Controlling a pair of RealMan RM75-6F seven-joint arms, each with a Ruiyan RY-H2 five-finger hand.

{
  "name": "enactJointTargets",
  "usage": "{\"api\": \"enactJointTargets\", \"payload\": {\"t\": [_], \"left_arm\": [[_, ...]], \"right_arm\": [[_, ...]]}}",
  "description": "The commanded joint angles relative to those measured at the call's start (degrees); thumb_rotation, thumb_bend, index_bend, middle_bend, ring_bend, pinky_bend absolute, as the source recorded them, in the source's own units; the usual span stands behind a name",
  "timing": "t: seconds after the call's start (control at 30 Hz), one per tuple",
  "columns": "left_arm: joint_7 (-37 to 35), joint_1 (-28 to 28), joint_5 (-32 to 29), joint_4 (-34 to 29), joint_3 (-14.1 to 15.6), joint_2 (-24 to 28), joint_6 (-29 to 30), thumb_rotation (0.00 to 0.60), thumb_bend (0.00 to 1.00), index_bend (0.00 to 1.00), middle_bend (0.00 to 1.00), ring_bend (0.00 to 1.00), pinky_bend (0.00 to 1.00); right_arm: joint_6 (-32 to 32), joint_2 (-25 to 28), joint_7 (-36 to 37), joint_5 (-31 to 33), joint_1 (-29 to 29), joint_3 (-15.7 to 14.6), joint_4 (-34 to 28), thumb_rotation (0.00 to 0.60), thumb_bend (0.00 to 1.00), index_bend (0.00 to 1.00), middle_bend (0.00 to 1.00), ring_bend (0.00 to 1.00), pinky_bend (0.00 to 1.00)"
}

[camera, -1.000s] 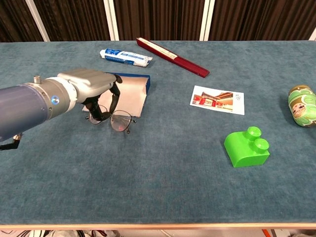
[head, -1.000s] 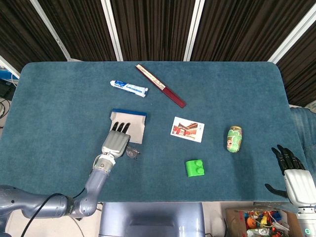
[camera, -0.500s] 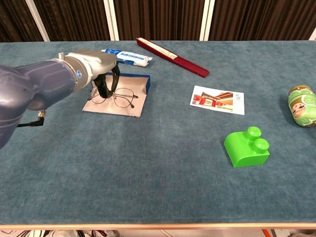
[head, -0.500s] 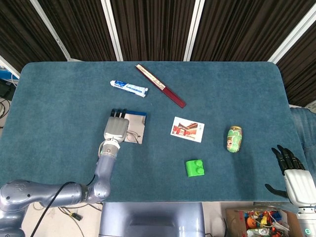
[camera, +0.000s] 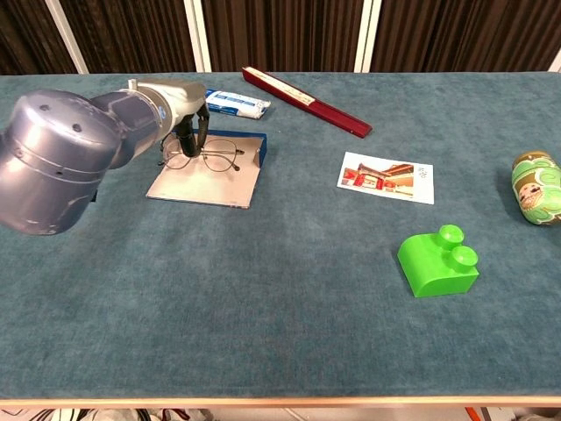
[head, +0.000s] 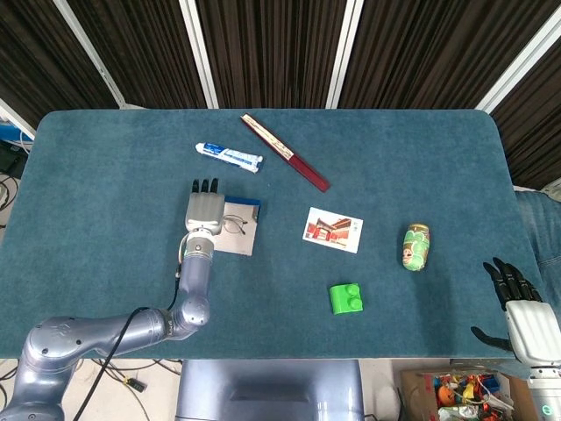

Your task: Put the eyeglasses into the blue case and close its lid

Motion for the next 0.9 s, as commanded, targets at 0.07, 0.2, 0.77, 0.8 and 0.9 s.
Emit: {"api": "enactJointTargets", "payload": {"t": [0.07, 0.2, 0.77, 0.8, 0.9], "left_arm": [[-0.1, -1.4, -0.2, 3.3, -0.4, -2.0, -1.7, 0.6, 0.44, 0.57, 0.06, 0.0, 0.0], [-0.3, -2.2, -0.3, 6.1, -0.7, -3.6, -2.8, 0.6, 0.44, 0.57, 0.06, 0.0, 0.0], [0.3, -4.8, -0.7, 16.4, -2.7, -8.5, -4.9, 0.6, 0.44, 0.57, 0.06, 0.0, 0.0], [0.3, -4.9, -0.7, 16.9, -2.9, -8.7, -5.1, 0.6, 0.44, 0.57, 0.06, 0.0, 0.0], [0.3, -5.2, -0.6, 18.4, -3.3, -9.3, -5.5, 0.6, 0.44, 0.57, 0.06, 0.0, 0.0]], "right_arm": [[-0.3, 0.1, 0.2, 0.3, 0.1, 0.1, -0.1, 0.6, 0.11, 0.0, 0.0, 0.03, 0.18], [-0.5, 0.2, 0.3, 0.4, 0.1, 0.0, -0.2, 0.6, 0.11, 0.0, 0.0, 0.03, 0.18], [-0.9, 0.5, 0.4, 0.8, 0.1, 0.0, -0.6, 0.6, 0.11, 0.0, 0.0, 0.03, 0.18], [-0.9, 0.5, 0.4, 0.9, 0.1, 0.0, -0.7, 0.6, 0.11, 0.0, 0.0, 0.03, 0.18], [-1.0, 0.6, 0.4, 1.0, 0.1, 0.0, -0.7, 0.6, 0.11, 0.0, 0.0, 0.03, 0.18]]}}
